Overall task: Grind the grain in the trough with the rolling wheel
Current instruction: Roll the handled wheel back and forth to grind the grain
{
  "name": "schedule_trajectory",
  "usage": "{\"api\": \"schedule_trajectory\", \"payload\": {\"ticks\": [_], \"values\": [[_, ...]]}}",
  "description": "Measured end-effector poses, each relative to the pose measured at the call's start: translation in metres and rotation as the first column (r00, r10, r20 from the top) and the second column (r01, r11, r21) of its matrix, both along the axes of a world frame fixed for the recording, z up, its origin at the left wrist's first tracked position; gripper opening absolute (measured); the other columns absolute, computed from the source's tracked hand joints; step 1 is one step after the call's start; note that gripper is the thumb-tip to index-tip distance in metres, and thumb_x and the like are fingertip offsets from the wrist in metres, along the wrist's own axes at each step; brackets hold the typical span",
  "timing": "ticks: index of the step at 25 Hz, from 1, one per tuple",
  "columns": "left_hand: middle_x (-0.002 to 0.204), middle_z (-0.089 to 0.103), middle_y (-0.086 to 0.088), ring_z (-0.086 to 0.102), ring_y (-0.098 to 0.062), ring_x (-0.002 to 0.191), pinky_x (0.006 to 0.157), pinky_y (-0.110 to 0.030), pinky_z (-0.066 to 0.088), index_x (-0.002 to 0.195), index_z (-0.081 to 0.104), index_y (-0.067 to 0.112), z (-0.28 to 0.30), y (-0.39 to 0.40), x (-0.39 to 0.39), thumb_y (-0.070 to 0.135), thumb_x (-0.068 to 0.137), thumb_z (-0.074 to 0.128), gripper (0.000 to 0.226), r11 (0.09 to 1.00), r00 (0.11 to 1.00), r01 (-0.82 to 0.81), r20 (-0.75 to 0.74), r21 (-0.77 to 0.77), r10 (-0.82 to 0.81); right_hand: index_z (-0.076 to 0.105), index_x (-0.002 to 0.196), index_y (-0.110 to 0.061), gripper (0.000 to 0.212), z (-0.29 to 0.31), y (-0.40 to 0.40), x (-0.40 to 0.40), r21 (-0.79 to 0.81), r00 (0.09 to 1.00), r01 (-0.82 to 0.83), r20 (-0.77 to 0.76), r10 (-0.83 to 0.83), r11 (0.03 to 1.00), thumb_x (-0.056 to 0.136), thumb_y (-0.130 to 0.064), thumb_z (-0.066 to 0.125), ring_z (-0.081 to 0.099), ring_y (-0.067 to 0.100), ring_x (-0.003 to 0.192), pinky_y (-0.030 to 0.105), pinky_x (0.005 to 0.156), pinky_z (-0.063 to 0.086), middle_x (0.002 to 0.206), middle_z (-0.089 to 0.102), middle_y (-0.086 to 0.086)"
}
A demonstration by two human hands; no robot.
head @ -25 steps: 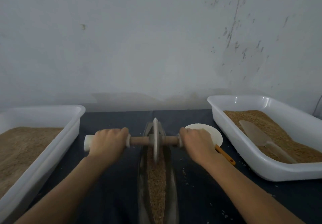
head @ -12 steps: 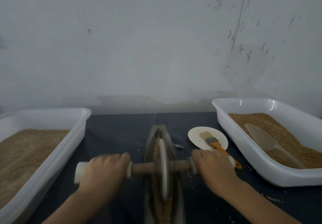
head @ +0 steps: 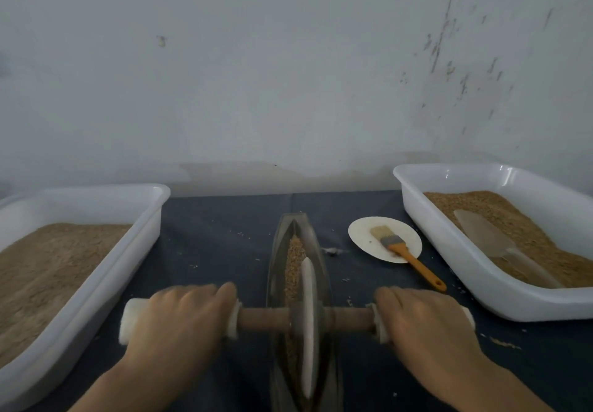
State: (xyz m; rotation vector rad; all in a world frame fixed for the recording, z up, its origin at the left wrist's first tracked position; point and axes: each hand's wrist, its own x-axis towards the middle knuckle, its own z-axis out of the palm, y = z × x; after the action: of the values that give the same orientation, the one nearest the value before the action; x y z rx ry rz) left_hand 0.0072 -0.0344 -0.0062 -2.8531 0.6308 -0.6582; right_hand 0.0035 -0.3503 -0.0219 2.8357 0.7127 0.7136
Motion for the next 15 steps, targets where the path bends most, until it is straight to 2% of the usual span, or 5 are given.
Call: {"api": "schedule_trajectory", "payload": {"ticks": [3, 5, 9, 12, 15], "values": [[0.055, 0.044, 0.013, 0.05, -0.009, 0.045, 0.046, -0.023, 0.026, 0.068, 0.043, 0.031, 0.002, -0.004, 0.014, 0.038, 0.054, 0.08, 0.04, 0.995, 0.993, -0.09, -0.074, 0.035, 0.093, 0.053, 0.066, -0.021, 0.048, 0.002, 0.004, 0.015, -0.035, 0.998, 0.046, -0.043, -0.048, 0.998, 0.033, -0.017, 0.088, 0.045, 0.012, 0.038, 0.026, 0.036, 0.03, 0.052, 0.051, -0.005], [0.07, 0.05, 0.009, 0.057, -0.015, 0.066, 0.058, -0.029, 0.035, 0.08, 0.041, 0.03, 0.004, -0.014, 0.049, 0.039, 0.08, 0.06, 0.021, 0.964, 0.959, -0.266, -0.098, 0.024, 0.267, 0.054, 0.077, -0.019, 0.036, 0.011, 0.012, 0.05, -0.111, 0.99, 0.138, -0.016, -0.14, 0.984, 0.056, -0.015, 0.082, 0.054, 0.016, 0.048, 0.029, 0.041, 0.037, 0.063, 0.058, -0.003], [0.082, 0.061, 0.002, 0.051, -0.022, 0.067, 0.061, -0.033, 0.036, 0.083, 0.044, 0.025, 0.009, -0.02, 0.103, 0.032, 0.089, 0.051, 0.012, 0.943, 0.938, -0.332, -0.111, -0.023, 0.327, 0.05, 0.096, -0.018, 0.018, 0.032, 0.032, 0.111, -0.113, 0.972, 0.235, -0.004, -0.237, 0.965, 0.085, -0.023, 0.063, 0.057, 0.019, 0.068, 0.03, 0.054, 0.034, 0.084, 0.063, 0.0], [0.077, 0.056, 0.006, 0.05, -0.02, 0.066, 0.06, -0.032, 0.036, 0.082, 0.042, 0.027, 0.011, -0.018, 0.084, 0.033, 0.088, 0.052, 0.014, 0.952, 0.944, -0.307, -0.13, -0.002, 0.304, 0.049, 0.097, -0.021, 0.021, 0.024, 0.026, 0.095, -0.085, 0.964, 0.231, -0.113, -0.24, 0.969, 0.083, -0.023, 0.065, 0.058, 0.018, 0.067, 0.034, 0.061, 0.049, 0.081, 0.061, -0.002], [0.067, 0.052, 0.008, 0.048, -0.016, 0.056, 0.05, -0.029, 0.03, 0.075, 0.036, 0.031, 0.0, -0.009, 0.025, 0.04, 0.078, 0.06, 0.026, 0.97, 0.97, -0.23, -0.062, 0.072, 0.235, 0.051, 0.075, -0.024, 0.042, 0.008, 0.006, 0.028, -0.015, 0.997, 0.068, -0.022, -0.068, 0.998, 0.05, -0.019, 0.085, 0.05, 0.014, 0.046, 0.029, 0.04, 0.041, 0.059, 0.052, -0.006]]}}
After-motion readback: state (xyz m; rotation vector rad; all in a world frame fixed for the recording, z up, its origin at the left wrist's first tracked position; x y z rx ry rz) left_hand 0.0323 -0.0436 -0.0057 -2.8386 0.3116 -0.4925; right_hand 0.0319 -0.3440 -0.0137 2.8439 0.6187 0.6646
